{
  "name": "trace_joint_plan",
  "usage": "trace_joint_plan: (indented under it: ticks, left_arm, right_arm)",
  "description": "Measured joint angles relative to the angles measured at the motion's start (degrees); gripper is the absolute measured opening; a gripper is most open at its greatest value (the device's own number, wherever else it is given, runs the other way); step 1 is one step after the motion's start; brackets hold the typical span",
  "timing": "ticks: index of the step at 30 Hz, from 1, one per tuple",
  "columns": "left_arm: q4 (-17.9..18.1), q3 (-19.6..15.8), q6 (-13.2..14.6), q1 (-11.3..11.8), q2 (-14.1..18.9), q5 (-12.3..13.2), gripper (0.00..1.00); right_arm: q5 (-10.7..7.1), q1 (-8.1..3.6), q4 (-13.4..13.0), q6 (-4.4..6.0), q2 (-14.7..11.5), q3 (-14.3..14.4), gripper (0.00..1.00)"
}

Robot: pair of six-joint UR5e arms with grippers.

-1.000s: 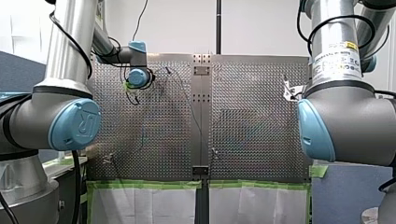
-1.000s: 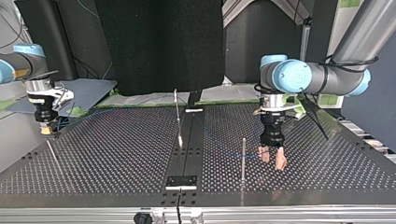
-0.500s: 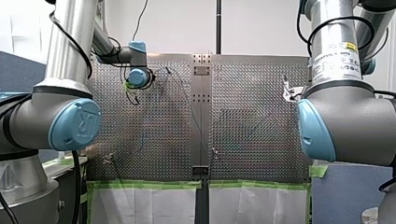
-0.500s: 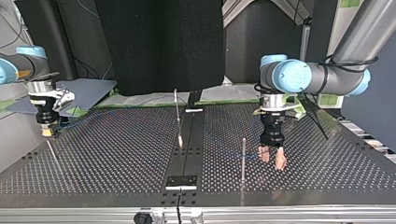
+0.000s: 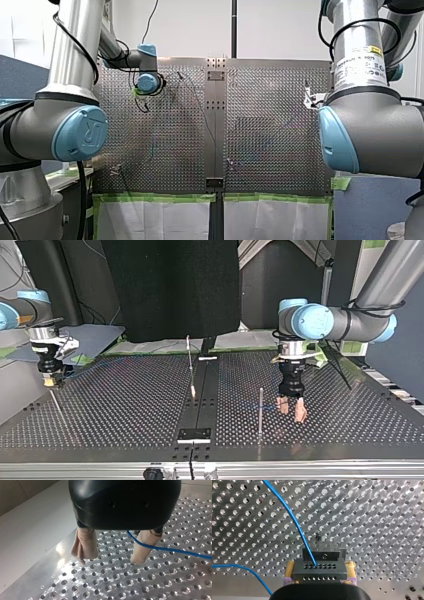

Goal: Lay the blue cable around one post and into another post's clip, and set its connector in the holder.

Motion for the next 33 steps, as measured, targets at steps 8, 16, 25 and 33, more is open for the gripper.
trace_joint_plan:
  ticks: [8,16,25,33]
  left_arm:
    - [0.0,0.1,0.0,0.0,0.0,0.0,0.95]
    - [-0.1,0.2,0.0,0.1,0.0,0.0,0.95]
    - [-0.1,0.2,0.0,0.1,0.0,0.0,0.95]
    - [-0.1,0.2,0.0,0.1,0.0,0.0,0.95]
  right_arm:
    - [-0.05,-0.02,-0.6,1.21,0.2,-0.2,0.0]
    - [-0.05,0.06,-0.9,1.79,0.3,-0.3,0.0]
    - [-0.12,0.36,-1.2,1.82,1.1,-0.4,0.0]
    - [-0.46,0.62,-1.3,1.85,1.3,-0.9,0.0]
